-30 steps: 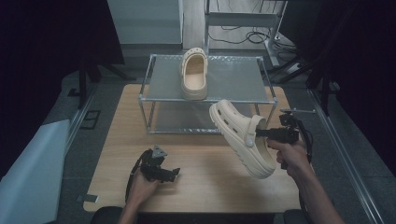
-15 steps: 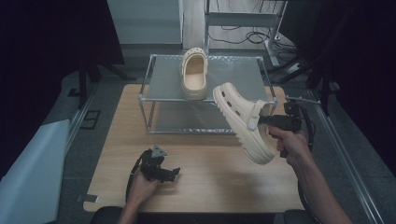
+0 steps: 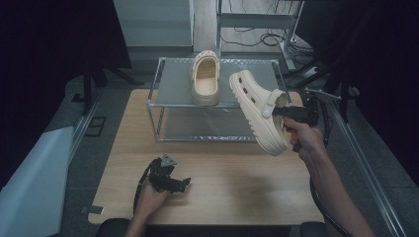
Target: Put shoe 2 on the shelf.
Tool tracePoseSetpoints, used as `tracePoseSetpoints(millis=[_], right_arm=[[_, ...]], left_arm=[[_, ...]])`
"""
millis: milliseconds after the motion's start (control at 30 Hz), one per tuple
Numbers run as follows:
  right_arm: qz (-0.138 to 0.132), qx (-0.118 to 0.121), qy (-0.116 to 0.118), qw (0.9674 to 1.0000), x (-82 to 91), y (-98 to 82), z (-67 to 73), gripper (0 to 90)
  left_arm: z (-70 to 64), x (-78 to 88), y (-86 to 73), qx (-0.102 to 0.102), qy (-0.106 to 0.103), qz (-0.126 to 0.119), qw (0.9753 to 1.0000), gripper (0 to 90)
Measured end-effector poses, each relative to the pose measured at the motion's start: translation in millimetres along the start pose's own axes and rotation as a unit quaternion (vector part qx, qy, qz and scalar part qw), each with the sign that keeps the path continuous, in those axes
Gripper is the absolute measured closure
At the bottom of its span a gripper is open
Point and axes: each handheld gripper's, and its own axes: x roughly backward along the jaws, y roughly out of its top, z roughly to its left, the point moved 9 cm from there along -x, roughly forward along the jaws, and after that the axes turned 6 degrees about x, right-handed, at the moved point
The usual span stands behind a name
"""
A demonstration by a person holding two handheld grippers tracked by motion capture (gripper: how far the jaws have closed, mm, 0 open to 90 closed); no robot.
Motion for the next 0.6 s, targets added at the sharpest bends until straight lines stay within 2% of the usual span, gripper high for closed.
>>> tracePoseSetpoints(millis=[333, 600], right_arm=[[-0.025, -0.02, -0.02, 0.9993, -17.3, 23.4, -2.4, 76.5], [-0.043, -0.046, -0.033, 0.9975, -30.8, 39.2, -7.1, 76.5]], left_arm=[[0.0, -0.1, -0.2, 0.001, 0.0, 0.0, 1.0, 0.0], [-0.4, -0.4, -0.5, 0.001, -0.001, 0.002, 1.0, 0.0]])
